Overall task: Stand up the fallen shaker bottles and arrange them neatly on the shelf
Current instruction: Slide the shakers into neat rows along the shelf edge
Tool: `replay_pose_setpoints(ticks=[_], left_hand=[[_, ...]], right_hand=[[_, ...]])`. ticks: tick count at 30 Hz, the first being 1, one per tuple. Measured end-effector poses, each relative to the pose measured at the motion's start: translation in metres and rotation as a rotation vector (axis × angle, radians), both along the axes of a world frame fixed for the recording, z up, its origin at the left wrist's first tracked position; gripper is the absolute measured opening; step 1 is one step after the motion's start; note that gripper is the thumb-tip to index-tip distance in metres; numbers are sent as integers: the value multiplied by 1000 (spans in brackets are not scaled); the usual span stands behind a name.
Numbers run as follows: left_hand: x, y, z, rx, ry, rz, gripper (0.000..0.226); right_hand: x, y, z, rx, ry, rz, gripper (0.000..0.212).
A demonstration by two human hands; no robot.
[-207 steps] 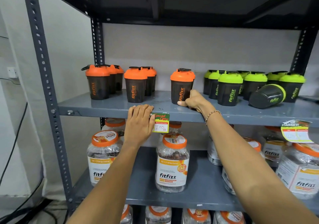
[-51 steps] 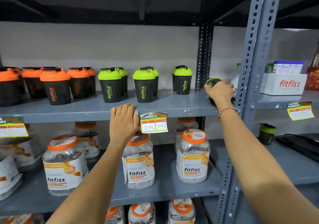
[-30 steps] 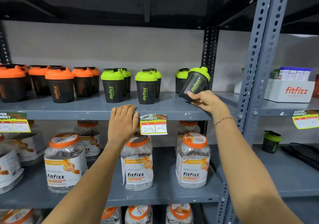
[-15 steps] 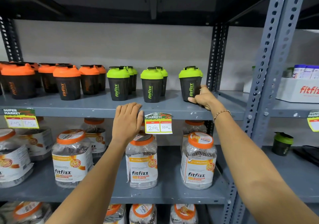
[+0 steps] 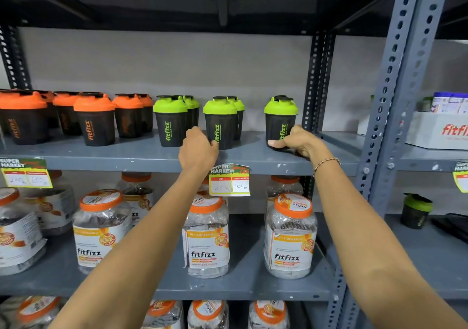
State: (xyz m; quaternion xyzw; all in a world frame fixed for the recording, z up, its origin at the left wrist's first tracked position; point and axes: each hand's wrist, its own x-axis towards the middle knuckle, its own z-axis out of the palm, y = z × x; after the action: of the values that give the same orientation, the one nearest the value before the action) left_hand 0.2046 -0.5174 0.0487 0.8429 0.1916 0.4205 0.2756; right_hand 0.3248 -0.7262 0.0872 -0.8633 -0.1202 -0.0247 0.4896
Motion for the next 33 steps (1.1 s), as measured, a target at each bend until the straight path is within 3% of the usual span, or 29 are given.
replay_pose_setpoints(ticks=[2, 5, 7, 14, 19, 27, 33], left_hand=[[12, -5, 12, -114, 136, -69, 65], [30, -11, 18, -207, 230, -125, 93], [39, -11, 19, -224, 240, -132, 99], [54, -11, 32, -285, 327, -41, 97], [61, -18, 25, -198, 310, -51, 94], [62, -20, 14, -84, 307, -17, 88], [62, -20, 12, 5, 318, 21, 77]], right_hand=[[1, 4, -5, 54, -70, -72, 89], [-1, 8, -14, 59, -177, -141, 87], [-2, 7, -17, 30, -218, -161, 86], [-6, 2, -18, 1, -249, -281, 77], [-6, 5, -20, 15, -265, -309, 71], [-9, 6, -18, -97, -264, -343, 93], [-9, 6, -16, -165, -261, -307, 90]])
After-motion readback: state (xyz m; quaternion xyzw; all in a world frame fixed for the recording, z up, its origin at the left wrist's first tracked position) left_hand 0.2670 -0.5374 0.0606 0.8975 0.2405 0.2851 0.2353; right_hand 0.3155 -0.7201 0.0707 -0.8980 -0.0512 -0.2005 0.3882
